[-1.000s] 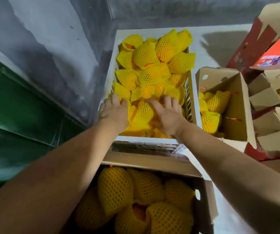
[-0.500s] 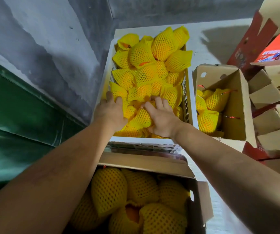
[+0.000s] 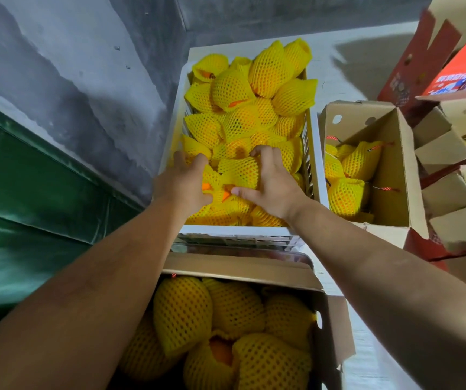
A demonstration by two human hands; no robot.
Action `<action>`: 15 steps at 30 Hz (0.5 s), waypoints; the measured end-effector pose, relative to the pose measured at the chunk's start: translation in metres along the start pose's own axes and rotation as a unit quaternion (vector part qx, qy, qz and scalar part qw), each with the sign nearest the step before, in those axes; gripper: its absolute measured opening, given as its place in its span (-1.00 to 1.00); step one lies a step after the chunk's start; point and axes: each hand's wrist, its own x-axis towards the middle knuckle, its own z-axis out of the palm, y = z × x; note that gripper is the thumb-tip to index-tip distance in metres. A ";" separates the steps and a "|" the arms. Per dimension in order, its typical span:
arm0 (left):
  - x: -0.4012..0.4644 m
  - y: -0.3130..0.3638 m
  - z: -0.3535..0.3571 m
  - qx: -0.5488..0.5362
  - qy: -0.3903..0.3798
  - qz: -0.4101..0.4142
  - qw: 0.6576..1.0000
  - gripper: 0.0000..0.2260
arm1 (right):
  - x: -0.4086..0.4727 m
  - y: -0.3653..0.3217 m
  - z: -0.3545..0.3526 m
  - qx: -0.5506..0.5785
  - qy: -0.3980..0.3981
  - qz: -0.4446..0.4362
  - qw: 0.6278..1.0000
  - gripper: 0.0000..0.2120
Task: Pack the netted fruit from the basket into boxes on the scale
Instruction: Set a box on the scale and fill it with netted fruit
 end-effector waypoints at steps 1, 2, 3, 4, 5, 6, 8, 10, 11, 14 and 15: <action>-0.001 -0.001 0.000 -0.009 0.004 0.008 1.000 -0.36 | 0.000 0.000 0.000 0.008 -0.002 0.001 1.000 -0.24; -0.001 -0.002 0.000 -0.026 0.009 0.018 0.999 -0.36 | -0.001 0.000 -0.001 0.022 -0.004 0.003 1.000 -0.27; -0.002 -0.003 -0.003 -0.057 0.015 0.027 0.998 -0.34 | -0.002 -0.002 -0.002 0.043 -0.002 0.006 0.999 -0.29; -0.003 -0.005 -0.008 -0.101 0.017 0.031 0.994 -0.34 | -0.003 -0.003 -0.004 0.071 0.004 0.009 0.997 -0.33; -0.003 -0.005 -0.015 -0.152 0.016 0.030 0.988 -0.34 | -0.005 -0.006 -0.007 0.101 0.015 0.011 0.995 -0.38; -0.005 -0.004 -0.024 -0.199 0.018 0.031 0.979 -0.35 | -0.008 -0.011 -0.011 0.130 0.029 0.013 0.991 -0.42; -0.014 0.004 -0.041 -0.278 0.028 0.044 0.959 -0.37 | -0.017 -0.023 -0.021 0.187 0.047 0.018 0.981 -0.49; -0.034 0.017 -0.054 -0.352 0.045 0.069 0.932 -0.36 | -0.028 -0.041 -0.033 0.226 0.048 0.015 0.973 -0.52; -0.048 0.023 -0.059 -0.387 0.064 0.080 0.916 -0.36 | -0.034 -0.052 -0.041 0.237 0.046 0.006 0.970 -0.53; -0.098 0.034 -0.075 -0.518 0.142 0.074 0.840 -0.39 | -0.056 -0.096 -0.064 0.265 0.018 -0.031 0.964 -0.54; -0.115 0.035 -0.079 -0.560 0.166 0.067 0.809 -0.41 | -0.066 -0.111 -0.070 0.262 0.007 -0.039 0.964 -0.51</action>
